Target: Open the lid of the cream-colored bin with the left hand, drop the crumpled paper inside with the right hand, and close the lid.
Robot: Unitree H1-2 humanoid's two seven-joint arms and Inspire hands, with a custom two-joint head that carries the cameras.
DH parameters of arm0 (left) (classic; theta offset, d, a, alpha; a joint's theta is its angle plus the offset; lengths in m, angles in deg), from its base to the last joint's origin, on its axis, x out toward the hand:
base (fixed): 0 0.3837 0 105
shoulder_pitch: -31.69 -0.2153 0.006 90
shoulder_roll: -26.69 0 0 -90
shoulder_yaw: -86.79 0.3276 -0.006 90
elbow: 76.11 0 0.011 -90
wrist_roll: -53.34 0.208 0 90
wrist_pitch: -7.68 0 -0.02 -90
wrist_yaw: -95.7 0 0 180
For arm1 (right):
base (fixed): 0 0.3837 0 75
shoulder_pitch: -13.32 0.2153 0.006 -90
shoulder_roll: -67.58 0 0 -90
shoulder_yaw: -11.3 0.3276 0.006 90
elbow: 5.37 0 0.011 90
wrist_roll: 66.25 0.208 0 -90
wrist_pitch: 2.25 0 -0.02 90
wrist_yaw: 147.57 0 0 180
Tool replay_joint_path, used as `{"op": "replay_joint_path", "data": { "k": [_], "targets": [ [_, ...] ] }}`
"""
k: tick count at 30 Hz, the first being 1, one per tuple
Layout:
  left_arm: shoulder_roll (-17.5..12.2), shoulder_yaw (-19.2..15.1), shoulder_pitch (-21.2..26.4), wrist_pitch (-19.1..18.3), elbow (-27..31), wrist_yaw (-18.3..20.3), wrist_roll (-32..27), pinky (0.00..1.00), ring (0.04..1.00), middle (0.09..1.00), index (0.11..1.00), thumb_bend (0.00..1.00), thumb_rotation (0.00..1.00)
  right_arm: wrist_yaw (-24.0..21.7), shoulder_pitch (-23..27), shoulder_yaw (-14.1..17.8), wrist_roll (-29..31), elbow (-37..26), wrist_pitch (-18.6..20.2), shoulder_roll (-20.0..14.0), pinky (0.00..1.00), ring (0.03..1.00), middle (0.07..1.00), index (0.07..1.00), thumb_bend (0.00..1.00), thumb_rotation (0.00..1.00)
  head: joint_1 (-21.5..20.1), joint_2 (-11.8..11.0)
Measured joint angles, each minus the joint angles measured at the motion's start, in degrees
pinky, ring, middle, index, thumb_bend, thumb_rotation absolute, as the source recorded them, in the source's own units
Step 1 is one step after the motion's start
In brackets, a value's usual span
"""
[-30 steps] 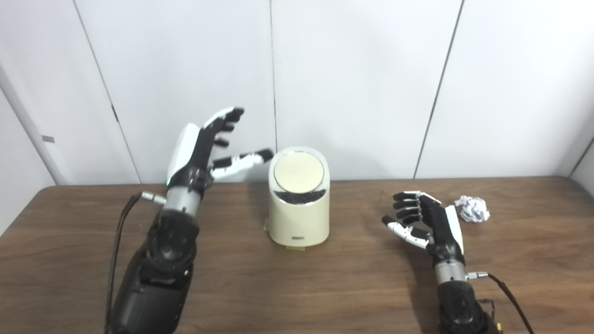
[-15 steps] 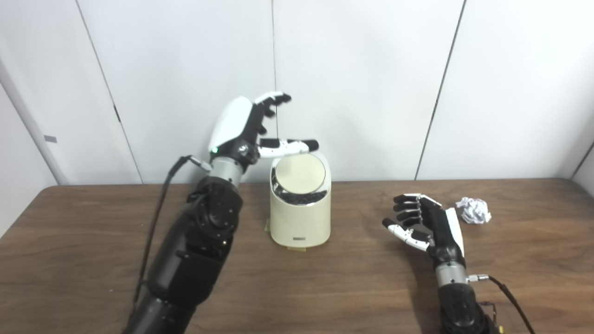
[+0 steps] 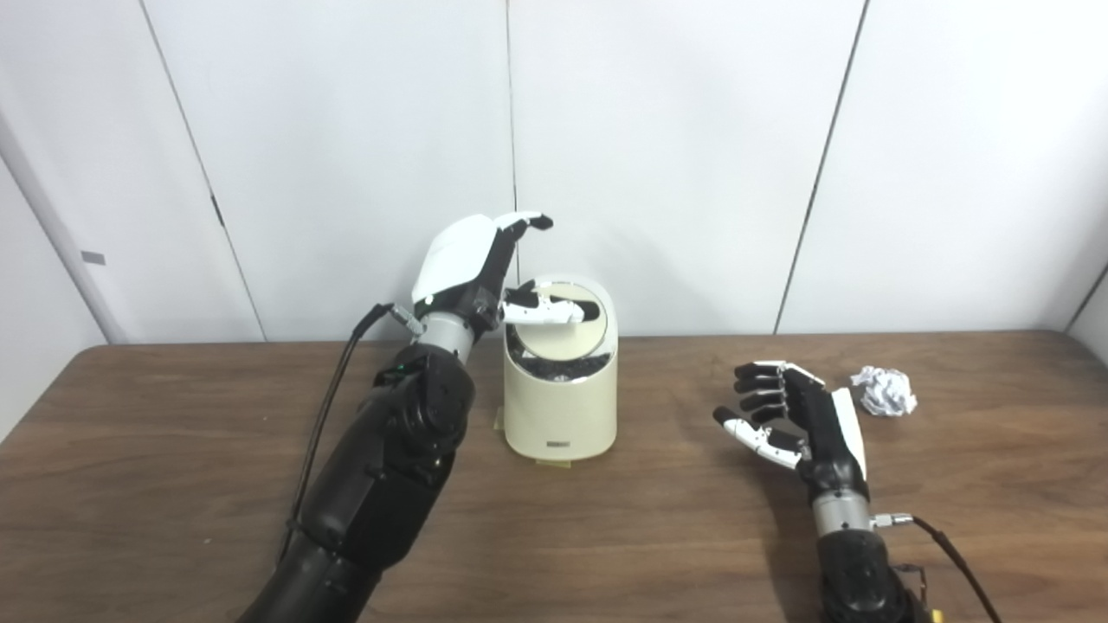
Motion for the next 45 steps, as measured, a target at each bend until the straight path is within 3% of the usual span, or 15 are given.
{"op": "replay_joint_path", "data": {
  "k": [7, 13, 22, 26, 32, 38, 45],
  "targets": [
    [-0.56, -0.02, 0.01, 1.17, -0.11, 0.0, 0.08, 0.73, 0.884, 0.92, 0.872, 1.0, 0.39, -0.03, -0.06, -0.05, -0.17, -0.1, 0.11, 0.0, 0.48, 0.55, 0.593, 0.597, 0.38, 0.08, 0.18, 0.0],
    [-1.52, -0.01, 0.01, 1.54, -0.27, 0.1, 0.28, 0.79, 0.911, 0.936, 0.881, 1.0, 0.37, -0.1, -0.42, -0.05, -0.16, -0.62, 0.16, -0.01, 0.48, 0.546, 0.588, 0.593, 0.38, 0.07, 0.35, 0.26],
    [-2.48, 0.24, 0.3, 1.76, -2.85, -0.4, 2.07, 0.78, 0.905, 0.925, 0.866, 1.0, 0.34, -1.03, -0.43, -0.05, -0.03, -0.63, 0.13, -0.02, 0.48, 0.538, 0.578, 0.585, 0.39, 0.08, 0.44, 0.26],
    [-2.67, 0.28, 0.45, 1.85, -4.51, -1.43, 2.49, 0.73, 0.884, 0.923, 0.859, 1.0, 0.33, -1.14, -0.53, -0.04, -0.15, -0.79, 0.14, -0.02, 0.47, 0.531, 0.573, 0.582, 0.39, 0.08, 0.35, 0.61],
    [-3.02, 0.63, 0.57, 3.75, -7.87, -3.61, 2.87, 0.8, 0.899, 0.891, 0.847, 1.0, 0.29, -1.14, -0.86, -0.04, -0.55, -1.26, 0.49, -0.02, 0.47, 0.538, 0.58, 0.584, 0.38, 0.09, 0.18, 0.88],
    [-5.1, 3.61, 0.82, 6.21, -10.26, -5.82, 6.66, 0.87, 0.925, 0.873, 0.847, 1.0, 0.24, -1.16, -1.35, -0.06, -0.66, -2.09, 1.24, 0.0, 0.48, 0.544, 0.584, 0.585, 0.38, 0.07, 0.09, 1.14],
    [-7.59, 7.67, 1.69, 10.68, -11.69, -10.34, 12.04, 0.93, 0.935, 0.865, 0.845, 1.0, 0.28, -1.27, -1.46, -0.09, -0.63, -2.24, 1.22, 0.0, 0.47, 0.536, 0.579, 0.584, 0.38, 0.08, 0.09, 1.32]
  ]
}}
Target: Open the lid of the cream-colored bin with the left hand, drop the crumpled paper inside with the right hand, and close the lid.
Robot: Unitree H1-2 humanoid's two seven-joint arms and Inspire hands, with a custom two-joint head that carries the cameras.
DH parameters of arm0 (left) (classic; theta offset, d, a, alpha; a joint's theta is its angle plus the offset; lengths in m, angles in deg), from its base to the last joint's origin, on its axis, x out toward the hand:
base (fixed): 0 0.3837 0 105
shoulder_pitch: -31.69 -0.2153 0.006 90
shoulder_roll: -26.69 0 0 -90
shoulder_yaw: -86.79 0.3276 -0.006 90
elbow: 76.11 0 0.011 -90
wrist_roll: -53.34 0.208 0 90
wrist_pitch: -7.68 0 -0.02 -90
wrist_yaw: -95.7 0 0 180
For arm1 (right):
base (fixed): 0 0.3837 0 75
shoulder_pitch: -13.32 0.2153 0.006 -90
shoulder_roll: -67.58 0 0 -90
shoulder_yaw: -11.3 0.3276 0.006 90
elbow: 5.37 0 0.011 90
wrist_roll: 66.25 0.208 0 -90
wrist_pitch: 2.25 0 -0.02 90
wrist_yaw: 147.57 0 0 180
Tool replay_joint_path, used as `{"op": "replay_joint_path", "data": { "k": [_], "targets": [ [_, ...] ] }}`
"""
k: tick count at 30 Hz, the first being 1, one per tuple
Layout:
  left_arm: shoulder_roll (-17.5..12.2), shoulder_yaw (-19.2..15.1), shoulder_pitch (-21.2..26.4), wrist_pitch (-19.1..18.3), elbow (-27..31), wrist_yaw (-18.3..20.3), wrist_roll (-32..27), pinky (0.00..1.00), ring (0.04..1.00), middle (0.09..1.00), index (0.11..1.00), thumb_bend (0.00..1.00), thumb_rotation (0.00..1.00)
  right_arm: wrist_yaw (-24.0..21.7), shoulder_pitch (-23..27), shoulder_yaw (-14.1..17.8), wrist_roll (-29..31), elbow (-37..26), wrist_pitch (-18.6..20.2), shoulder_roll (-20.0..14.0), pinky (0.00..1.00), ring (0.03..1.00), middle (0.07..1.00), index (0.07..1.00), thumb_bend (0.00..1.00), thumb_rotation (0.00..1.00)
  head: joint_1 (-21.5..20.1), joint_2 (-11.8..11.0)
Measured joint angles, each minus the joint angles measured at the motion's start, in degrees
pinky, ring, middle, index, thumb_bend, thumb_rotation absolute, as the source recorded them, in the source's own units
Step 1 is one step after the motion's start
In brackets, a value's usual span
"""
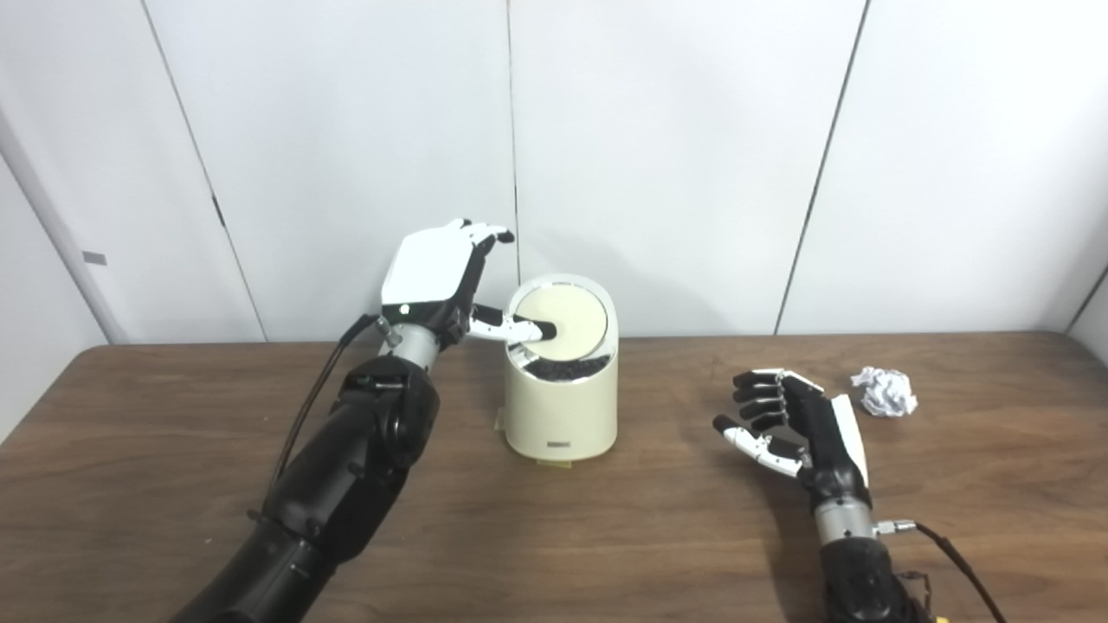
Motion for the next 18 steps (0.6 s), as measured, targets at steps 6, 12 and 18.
{"op": "replay_joint_path", "data": {
  "k": [6, 12, 18],
  "targets": [
    [-2.58, 3.78, 0.65, 4.62, -0.65, -4.41, 5.85, 0.98, 0.971, 0.888, 0.858, 1.0, 0.29, 0.0, 0.0, -0.09, -0.11, 0.0, 0.0, 0.0, 0.47, 0.543, 0.587, 0.584, 0.39, 0.08, 0.0, 0.18],
    [-3.65, 6.12, 1.16, 6.97, -0.97, -9.12, 11.98, 1.0, 0.972, 0.883, 0.856, 1.0, 0.31, 0.01, 0.01, -0.28, -0.41, 0.01, -0.02, 0.0, 0.46, 0.531, 0.578, 0.586, 0.38, 0.03, 0.0, 0.35],
    [-3.83, 6.36, 1.46, 7.0, 0.09, -8.96, 15.68, 1.0, 0.96, 0.889, 0.859, 1.0, 0.35, 0.02, 0.03, -0.39, -0.55, 0.03, 0.0, 0.0, 0.47, 0.539, 0.586, 0.593, 0.39, 0.06, 0.17, 0.35]
  ]
}}
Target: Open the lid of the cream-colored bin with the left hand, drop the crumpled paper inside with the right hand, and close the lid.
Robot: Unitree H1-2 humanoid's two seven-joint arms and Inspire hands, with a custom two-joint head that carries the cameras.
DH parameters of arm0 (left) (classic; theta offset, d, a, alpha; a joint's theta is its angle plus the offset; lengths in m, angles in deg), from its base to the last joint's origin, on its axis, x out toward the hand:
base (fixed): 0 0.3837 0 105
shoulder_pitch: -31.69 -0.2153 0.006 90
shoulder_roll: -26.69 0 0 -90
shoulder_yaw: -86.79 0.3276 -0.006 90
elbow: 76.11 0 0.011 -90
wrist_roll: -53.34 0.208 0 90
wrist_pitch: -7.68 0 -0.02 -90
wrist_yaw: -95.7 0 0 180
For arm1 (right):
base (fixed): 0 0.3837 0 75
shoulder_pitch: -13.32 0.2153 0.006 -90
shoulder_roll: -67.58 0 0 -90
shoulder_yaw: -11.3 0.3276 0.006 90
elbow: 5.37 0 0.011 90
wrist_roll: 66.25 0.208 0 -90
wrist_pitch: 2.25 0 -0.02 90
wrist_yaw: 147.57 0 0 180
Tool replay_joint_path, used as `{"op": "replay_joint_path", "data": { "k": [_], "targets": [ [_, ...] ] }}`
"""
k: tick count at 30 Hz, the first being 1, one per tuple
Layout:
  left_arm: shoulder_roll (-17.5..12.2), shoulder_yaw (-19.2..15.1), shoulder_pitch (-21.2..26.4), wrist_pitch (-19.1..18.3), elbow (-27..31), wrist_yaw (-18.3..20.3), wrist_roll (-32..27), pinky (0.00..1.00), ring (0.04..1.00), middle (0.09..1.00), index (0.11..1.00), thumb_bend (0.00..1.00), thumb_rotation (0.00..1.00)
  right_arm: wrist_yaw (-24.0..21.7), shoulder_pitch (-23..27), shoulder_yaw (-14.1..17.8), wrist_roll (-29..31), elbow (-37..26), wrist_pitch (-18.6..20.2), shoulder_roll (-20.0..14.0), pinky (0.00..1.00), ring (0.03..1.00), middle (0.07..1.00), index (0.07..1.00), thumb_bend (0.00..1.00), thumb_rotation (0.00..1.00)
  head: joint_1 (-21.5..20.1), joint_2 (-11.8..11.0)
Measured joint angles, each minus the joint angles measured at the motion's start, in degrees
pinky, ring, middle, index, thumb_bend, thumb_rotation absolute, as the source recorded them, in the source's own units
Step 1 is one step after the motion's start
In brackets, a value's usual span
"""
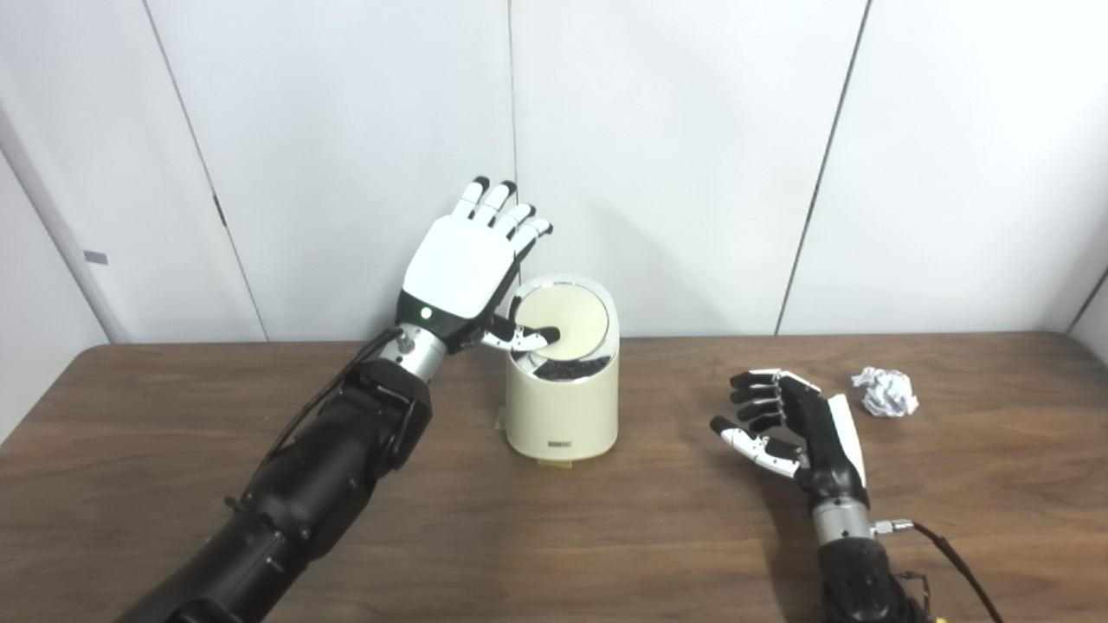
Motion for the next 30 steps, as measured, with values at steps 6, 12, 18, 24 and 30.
{"op": "replay_joint_path", "data": {
  "k": [6, 12, 18, 24, 30],
  "targets": [
    [0.2, 0.04, 2.09, -0.1, 1.34, 2.44, 3.18, 1.0, 0.977, 0.906, 0.877, 1.0, 0.37, 0.0, 0.12, -0.03, -0.01, 0.09, 0.04, 0.19, 0.46, 0.532, 0.581, 0.591, 0.39, 0.06, -0.09, -0.26],
    [0.53, 0.78, 3.9, -0.09, 0.7, 2.74, 6.54, 1.0, 0.949, 0.886, 0.857, 1.0, 0.35, 0.05, 0.26, -0.1, -0.43, 0.15, 1.31, 0.35, 0.47, 0.548, 0.6, 0.603, 0.39, 0.08, -0.17, -0.35],
    [1.72, -0.06, 4.26, -0.09, -1.12, 1.21, 6.6, 0.97, 0.908, 0.858, 0.833, 1.0, 0.35, 0.04, 0.36, -0.28, -0.56, 0.14, 1.98, 0.64, 0.45, 0.532, 0.583, 0.593, 0.39, 0.06, -0.35, -0.44],
    [3.67, -4.53, 4.18, -1.02, -0.63, 0.95, 2.98, 0.87, 0.873, 0.827, 0.801, 0.61, 0.95, 0.01, 0.49, -0.38, -0.56, 0.28, 2.07, 0.65, 0.46, 0.538, 0.59, 0.599, 0.39, 0.07, -0.09, -0.7],
    [4.44, -8.47, 4.32, -5.84, 3.75, 7.69, 0.2, 0.93, 0.889, 0.85, 0.827, 0.62, 1.0, 0.0, 0.59, -0.4, -0.56, 0.51, 2.03, 0.61, 0.46, 0.533, 0.584, 0.597, 0.38, 0.06, 0.0, -0.88]
  ]
}}
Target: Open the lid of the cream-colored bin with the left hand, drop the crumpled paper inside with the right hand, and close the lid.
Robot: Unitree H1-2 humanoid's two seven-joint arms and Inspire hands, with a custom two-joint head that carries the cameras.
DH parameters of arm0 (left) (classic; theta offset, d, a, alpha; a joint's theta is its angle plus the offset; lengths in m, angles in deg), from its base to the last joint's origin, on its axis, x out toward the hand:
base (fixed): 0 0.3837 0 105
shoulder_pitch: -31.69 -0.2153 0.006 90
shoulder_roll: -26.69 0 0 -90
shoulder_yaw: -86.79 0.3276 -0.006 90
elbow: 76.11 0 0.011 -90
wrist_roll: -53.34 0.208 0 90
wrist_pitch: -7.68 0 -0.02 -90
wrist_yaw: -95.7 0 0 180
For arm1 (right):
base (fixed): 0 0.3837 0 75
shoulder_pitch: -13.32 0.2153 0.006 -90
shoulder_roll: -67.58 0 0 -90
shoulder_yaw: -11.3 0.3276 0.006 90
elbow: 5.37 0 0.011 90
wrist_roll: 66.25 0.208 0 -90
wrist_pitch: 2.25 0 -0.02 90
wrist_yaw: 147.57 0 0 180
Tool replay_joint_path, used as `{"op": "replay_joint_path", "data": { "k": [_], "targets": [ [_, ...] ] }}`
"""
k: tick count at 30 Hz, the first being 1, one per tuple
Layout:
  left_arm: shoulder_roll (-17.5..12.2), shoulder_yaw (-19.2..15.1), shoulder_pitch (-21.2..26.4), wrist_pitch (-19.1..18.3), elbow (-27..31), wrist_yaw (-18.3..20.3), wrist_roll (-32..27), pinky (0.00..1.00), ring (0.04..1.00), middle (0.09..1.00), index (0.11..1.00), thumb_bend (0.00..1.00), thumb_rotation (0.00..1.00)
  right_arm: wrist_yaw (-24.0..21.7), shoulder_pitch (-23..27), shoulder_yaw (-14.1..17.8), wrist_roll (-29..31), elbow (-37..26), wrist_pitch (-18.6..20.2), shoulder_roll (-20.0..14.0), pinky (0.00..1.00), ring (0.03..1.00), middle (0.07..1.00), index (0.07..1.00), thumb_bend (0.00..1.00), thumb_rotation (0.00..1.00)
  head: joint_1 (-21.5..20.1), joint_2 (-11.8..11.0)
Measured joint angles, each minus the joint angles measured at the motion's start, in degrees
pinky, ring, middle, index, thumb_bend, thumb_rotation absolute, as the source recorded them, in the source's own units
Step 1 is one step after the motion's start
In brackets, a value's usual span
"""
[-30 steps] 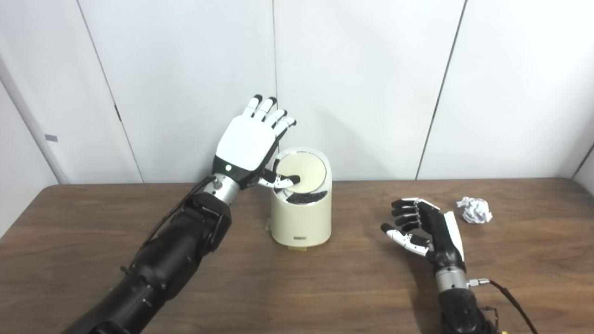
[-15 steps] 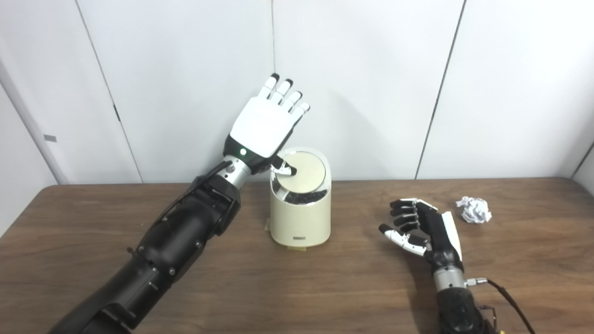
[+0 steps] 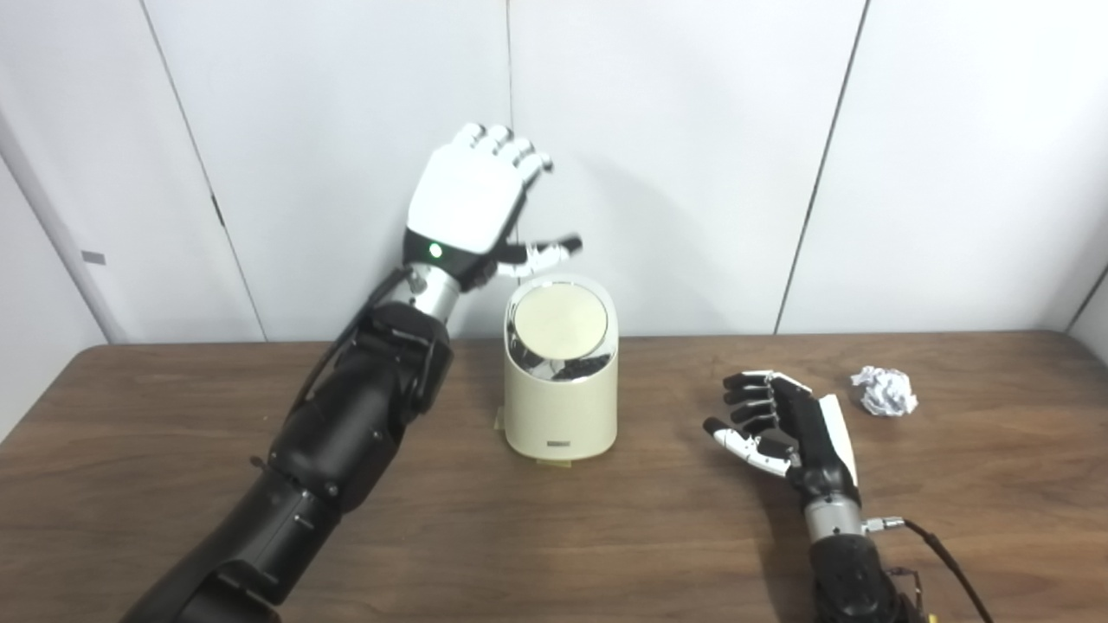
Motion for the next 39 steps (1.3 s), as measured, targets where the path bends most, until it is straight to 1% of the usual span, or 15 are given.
{"op": "replay_joint_path", "data": {
  "k": [5, 8, 11, 12, 13, 14, 15, 17, 19, 20, 22, 26, 30, 34, 39],
  "targets": [
    [0.38, -1.55, 0.16, -2.76, 0.74, 3.54, -1.28, 0.92, 0.891, 0.857, 0.834, 0.63, 1.0, -0.05, 0.03, -0.09, -0.02, -0.01, 0.05, -0.01, 0.46, 0.538, 0.59, 0.6, 0.38, 0.07, 0.0, -0.09],
    [0.49, -2.3, 0.47, -3.51, 0.92, 3.81, -1.93, 0.93, 0.89, 0.857, 0.835, 0.63, 1.0, -0.08, 0.06, -0.15, -0.02, 0.08, 0.05, -0.05, 0.46, 0.537, 0.59, 0.597, 0.38, 0.06, 0.09, -0.18],
    [0.43, -2.57, 1.32, -3.52, 1.01, 3.83, -2.5, 0.92, 0.893, 0.857, 0.833, 0.68, 0.98, -0.08, 0.25, -0.14, 0.09, 0.36, 0.02, -0.06, 0.46, 0.538, 0.588, 0.592, 0.38, 0.04, 0.18, -0.26],
    [0.39, -2.54, 1.48, -3.51, 1.19, 3.91, -2.56, 0.93, 0.894, 0.855, 0.833, 0.79, 0.95, -0.08, 0.34, -0.14, 0.16, 0.47, 0.02, -0.06, 0.47, 0.543, 0.593, 0.594, 0.38, 0.06, 0.18, -0.26],
    [0.35, -2.46, 1.51, -3.49, 1.35, 4.01, -2.59, 0.93, 0.897, 0.856, 0.835, 0.84, 0.92, -0.09, 0.35, -0.14, 0.21, 0.48, 0.02, -0.06, 0.47, 0.547, 0.596, 0.595, 0.38, 0.07, 0.18, -0.26],
    [0.29, -2.3, 1.49, -3.46, 1.49, 4.18, -2.61, 0.94, 0.898, 0.856, 0.837, 0.87, 0.91, -0.12, 0.36, -0.13, 0.26, 0.47, 0.03, -0.06, 0.47, 0.549, 0.598, 0.596, 0.39, 0.07, 0.18, -0.26],
    [0.22, -2.03, 1.47, -3.41, 1.5, 4.45, -2.62, 0.95, 0.903, 0.861, 0.842, 0.95, 0.86, -0.14, 0.36, -0.12, 0.28, 0.47, 0.03, -0.06, 0.47, 0.547, 0.596, 0.596, 0.38, 0.07, 0.0, -0.18],
    [0.0, -1.36, 1.36, -3.19, 1.49, 5.15, -2.61, 0.96, 0.905, 0.863, 0.846, 0.99, 0.77, -0.14, 0.36, -0.15, 0.26, 0.47, 0.04, -0.06, 0.47, 0.54, 0.589, 0.596, 0.38, 0.07, 0.0, -0.09],
    [-0.43, -0.59, 1.22, -2.58, 1.44, 5.27, -2.61, 0.96, 0.906, 0.863, 0.847, 1.0, 0.66, -0.14, 0.35, -0.21, 0.14, 0.46, 0.03, -0.07, 0.46, 0.538, 0.589, 0.596, 0.38, 0.07, -0.09, 0.26],
    [-0.59, -0.39, 1.16, -1.98, 1.38, 5.3, -2.7, 0.97, 0.909, 0.865, 0.849, 1.0, 0.62, -0.14, 0.35, -0.32, 0.06, 0.46, 0.03, -0.12, 0.47, 0.541, 0.591, 0.598, 0.38, 0.09, -0.09, 0.26],
    [-0.81, -0.02, 1.1, -1.15, 1.17, 5.32, -2.98, 0.98, 0.912, 0.866, 0.85, 1.0, 0.57, -0.16, 0.35, -0.42, 0.01, 0.45, 0.04, -0.17, 0.47, 0.54, 0.591, 0.596, 0.39, 0.1, -0.17, 0.35],
    [-0.91, 1.02, 0.97, -0.58, -0.34, 5.27, -2.97, 0.96, 0.901, 0.855, 0.836, 1.0, 0.57, -0.18, 0.35, -0.35, 0.24, 0.41, 0.1, -0.13, 0.46, 0.535, 0.585, 0.594, 0.39, 0.1, -0.44, 0.53],
    [-0.77, 1.75, -0.14, -0.57, -0.71, 5.08, -2.95, 0.93, 0.903, 0.869, 0.847, 1.0, 0.56, -0.22, 0.06, -0.4, 0.22, -0.22, 0.64, 0.05, 0.46, 0.541, 0.591, 0.596, 0.39, 0.06, -0.62, 0.79],
    [-0.63, 2.74, -1.02, -1.07, -0.94, 5.77, -2.82, 0.98, 0.917, 0.89, 0.87, 1.0, 0.53, -0.21, -0.14, -0.54, 0.12, -0.62, 0.72, 0.16, 0.46, 0.532, 0.584, 0.595, 0.39, 0.09, -0.7, 1.05],
    [-0.58, 3.56, -1.09, -1.22, -1.37, 5.93, -2.45, 0.99, 0.925, 0.891, 0.865, 1.0, 0.47, -0.23, -0.15, -0.54, 0.13, -0.87, 1.32, 0.39, 0.47, 0.547, 0.594, 0.599, 0.38, 0.1, -0.79, 1.32]
  ]
}}
